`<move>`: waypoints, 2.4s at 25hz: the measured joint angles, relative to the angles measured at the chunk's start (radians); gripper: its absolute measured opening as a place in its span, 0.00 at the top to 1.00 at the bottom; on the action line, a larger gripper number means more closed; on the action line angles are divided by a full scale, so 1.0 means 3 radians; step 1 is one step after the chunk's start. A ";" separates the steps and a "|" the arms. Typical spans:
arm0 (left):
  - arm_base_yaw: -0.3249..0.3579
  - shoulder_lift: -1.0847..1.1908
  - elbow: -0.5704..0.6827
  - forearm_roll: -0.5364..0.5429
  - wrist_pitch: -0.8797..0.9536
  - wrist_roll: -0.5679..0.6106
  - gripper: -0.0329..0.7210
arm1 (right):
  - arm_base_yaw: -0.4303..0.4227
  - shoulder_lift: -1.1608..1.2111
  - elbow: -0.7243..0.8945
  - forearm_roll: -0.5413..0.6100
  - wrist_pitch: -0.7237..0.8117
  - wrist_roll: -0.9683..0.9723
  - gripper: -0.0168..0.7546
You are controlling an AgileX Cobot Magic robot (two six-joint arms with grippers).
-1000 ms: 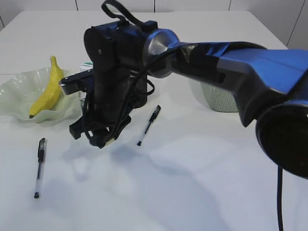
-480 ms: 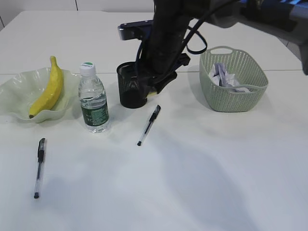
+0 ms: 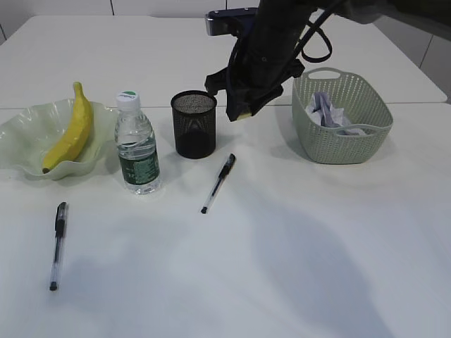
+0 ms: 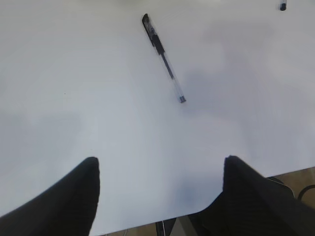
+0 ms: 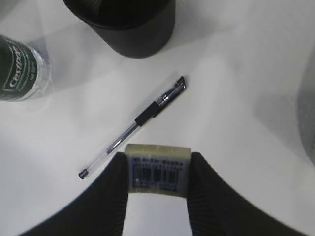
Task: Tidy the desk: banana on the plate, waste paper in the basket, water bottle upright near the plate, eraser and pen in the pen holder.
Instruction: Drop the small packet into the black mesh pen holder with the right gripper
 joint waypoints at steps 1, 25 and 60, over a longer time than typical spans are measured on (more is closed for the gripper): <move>0.0000 0.0000 0.0000 0.0000 -0.0005 0.0000 0.21 | 0.0000 0.0000 0.0000 0.0000 -0.0062 -0.0010 0.64; 0.0000 0.0000 0.0000 0.0002 -0.0046 0.0000 0.21 | 0.0007 0.0035 0.0000 0.0496 -0.1351 -0.0533 0.64; 0.0000 0.0000 0.0000 0.0008 -0.0146 0.0000 0.22 | 0.0086 0.0414 0.0000 0.0959 -0.1950 -0.0949 0.64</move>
